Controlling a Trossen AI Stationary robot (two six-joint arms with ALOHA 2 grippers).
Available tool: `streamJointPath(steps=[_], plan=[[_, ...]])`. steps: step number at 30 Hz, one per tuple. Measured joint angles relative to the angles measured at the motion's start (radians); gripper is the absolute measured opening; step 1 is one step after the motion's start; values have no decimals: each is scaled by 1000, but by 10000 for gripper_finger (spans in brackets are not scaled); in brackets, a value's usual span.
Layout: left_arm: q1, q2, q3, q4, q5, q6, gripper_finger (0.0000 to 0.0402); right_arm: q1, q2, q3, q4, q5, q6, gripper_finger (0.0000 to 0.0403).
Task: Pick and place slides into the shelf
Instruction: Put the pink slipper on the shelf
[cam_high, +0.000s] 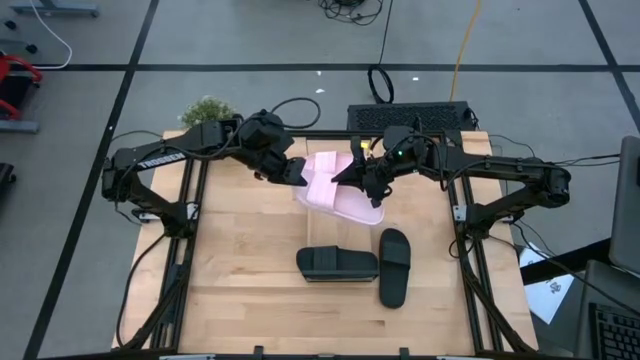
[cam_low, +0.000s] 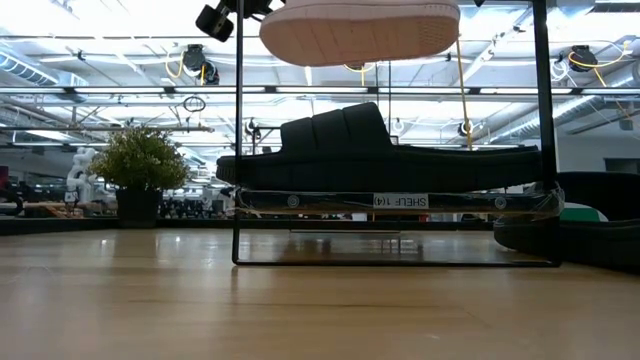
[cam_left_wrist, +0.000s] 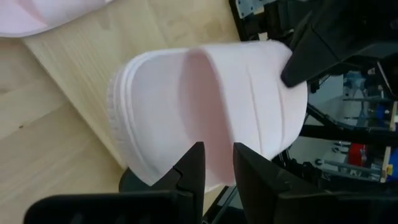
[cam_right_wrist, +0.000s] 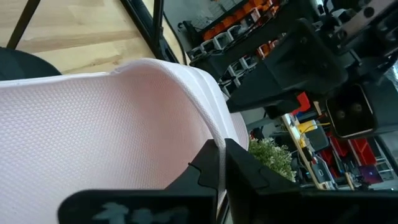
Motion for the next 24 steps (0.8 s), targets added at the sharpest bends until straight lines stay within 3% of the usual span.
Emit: streamJointPath(steps=[8,24], plan=[[4,13,0,18,-1,-14,76,26,0,0,18,0,-3,0],[-1,73,-2,90,114,-29,76,25,-4,-2,32,9,0,0]])
